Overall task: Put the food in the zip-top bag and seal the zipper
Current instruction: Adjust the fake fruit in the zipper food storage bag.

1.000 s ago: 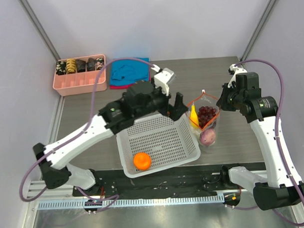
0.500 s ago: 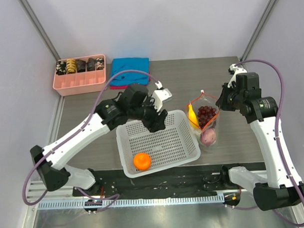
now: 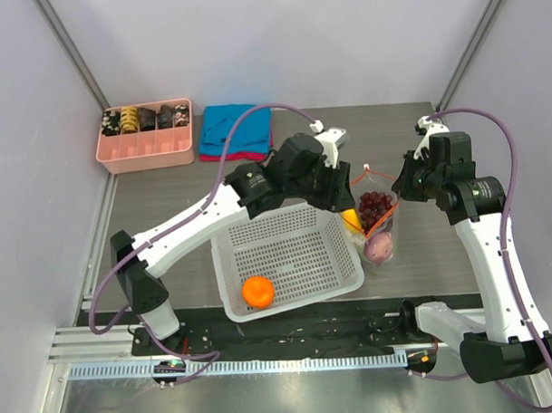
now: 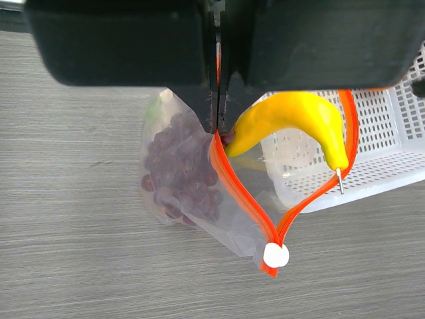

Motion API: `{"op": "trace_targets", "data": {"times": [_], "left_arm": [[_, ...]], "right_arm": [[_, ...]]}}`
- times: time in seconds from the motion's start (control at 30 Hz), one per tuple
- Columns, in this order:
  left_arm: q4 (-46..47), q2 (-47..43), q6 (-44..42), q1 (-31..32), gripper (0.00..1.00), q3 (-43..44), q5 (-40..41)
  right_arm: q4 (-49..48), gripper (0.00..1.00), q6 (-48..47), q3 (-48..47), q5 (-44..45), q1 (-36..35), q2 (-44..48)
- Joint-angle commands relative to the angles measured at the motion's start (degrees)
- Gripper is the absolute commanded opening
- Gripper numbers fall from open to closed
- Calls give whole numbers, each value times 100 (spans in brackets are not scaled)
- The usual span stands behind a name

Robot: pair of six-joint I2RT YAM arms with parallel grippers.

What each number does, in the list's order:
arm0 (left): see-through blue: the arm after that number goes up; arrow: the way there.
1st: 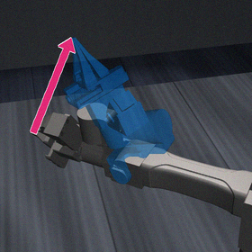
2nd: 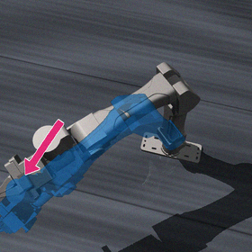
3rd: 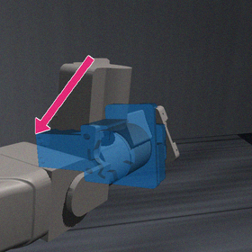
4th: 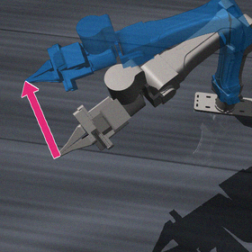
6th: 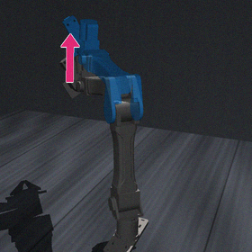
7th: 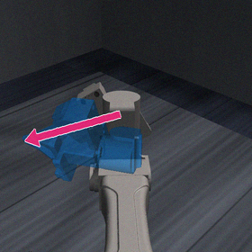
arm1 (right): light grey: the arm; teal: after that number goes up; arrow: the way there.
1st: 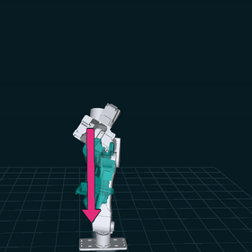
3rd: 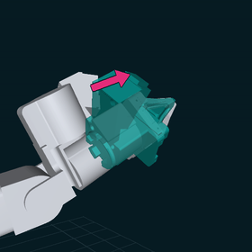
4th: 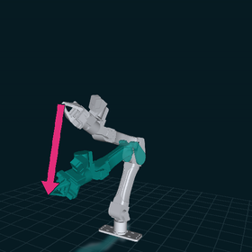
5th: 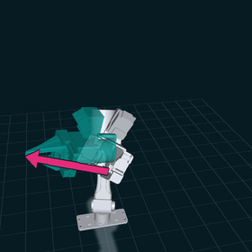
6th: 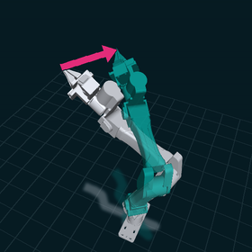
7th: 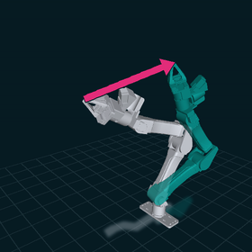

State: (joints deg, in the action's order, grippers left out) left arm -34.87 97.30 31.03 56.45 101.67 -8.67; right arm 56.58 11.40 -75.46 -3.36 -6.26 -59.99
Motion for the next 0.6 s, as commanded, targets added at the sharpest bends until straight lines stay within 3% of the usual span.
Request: {"op": "trace_targets", "data": {"times": [0.0, 0.57], "left_arm": [[60, 219, 720, 103, 45, 345, 409], [-257, 1019, 861, 121, 43, 802, 1253]], "right_arm": [[-367, 1, 82, -127, -78, -15, 128], [-384, 1, 47, -109, -69, -15, 189]]}}
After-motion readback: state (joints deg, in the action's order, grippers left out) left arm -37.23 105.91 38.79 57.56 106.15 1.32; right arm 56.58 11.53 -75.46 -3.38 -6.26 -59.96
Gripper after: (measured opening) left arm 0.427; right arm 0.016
